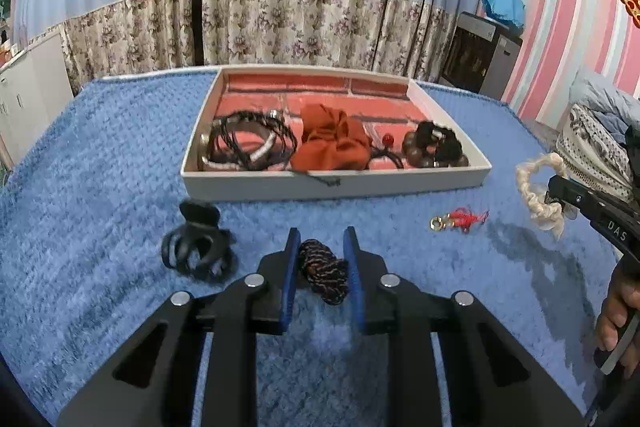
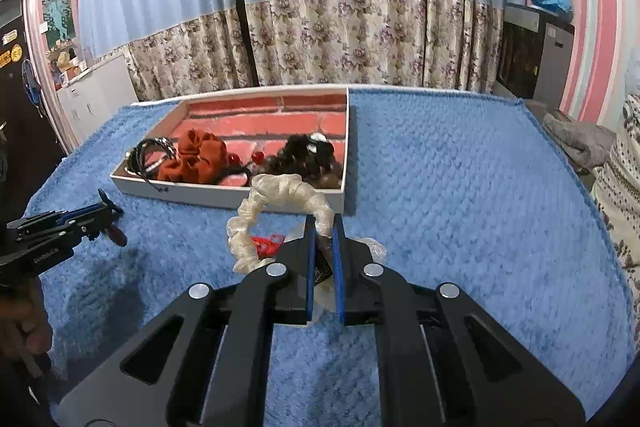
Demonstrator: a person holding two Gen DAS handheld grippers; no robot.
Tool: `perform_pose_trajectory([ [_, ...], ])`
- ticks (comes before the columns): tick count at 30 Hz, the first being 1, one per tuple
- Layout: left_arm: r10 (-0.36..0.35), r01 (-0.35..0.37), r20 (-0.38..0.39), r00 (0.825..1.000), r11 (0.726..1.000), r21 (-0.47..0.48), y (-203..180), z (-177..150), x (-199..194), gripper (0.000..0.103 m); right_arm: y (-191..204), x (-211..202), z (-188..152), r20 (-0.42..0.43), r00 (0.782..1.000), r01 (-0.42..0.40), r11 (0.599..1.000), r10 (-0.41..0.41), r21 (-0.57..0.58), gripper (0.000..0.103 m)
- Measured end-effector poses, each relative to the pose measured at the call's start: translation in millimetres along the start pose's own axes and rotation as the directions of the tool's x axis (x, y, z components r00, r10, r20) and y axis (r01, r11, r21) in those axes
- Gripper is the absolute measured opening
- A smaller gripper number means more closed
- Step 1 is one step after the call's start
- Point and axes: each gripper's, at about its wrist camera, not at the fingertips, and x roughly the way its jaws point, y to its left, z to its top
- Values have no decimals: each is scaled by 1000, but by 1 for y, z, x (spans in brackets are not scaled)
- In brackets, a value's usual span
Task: Organize jewelry
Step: 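Carry the pendant and cream scrunchie into the tray and open both grippers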
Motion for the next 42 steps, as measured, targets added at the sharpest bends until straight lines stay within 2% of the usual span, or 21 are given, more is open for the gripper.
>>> perform_pose_trajectory([
  [15, 36, -40, 121, 992, 999, 26, 13, 63, -7, 22, 8, 6, 50, 83, 996, -21, 1000, 21, 2, 8],
  [25, -21, 17, 146, 989, 999, 33, 21, 88, 25, 22, 21, 52, 72, 72, 995, -64, 998, 63, 13, 9],
  [32, -35, 33, 145, 989, 999, 17, 28, 93, 56, 22, 22, 86, 74, 40, 998, -56, 998, 55, 12, 9],
  [42, -28, 30, 71, 997, 999, -22, 44, 80, 95, 22, 22, 127, 60, -30, 998, -53, 998, 54, 29, 9],
])
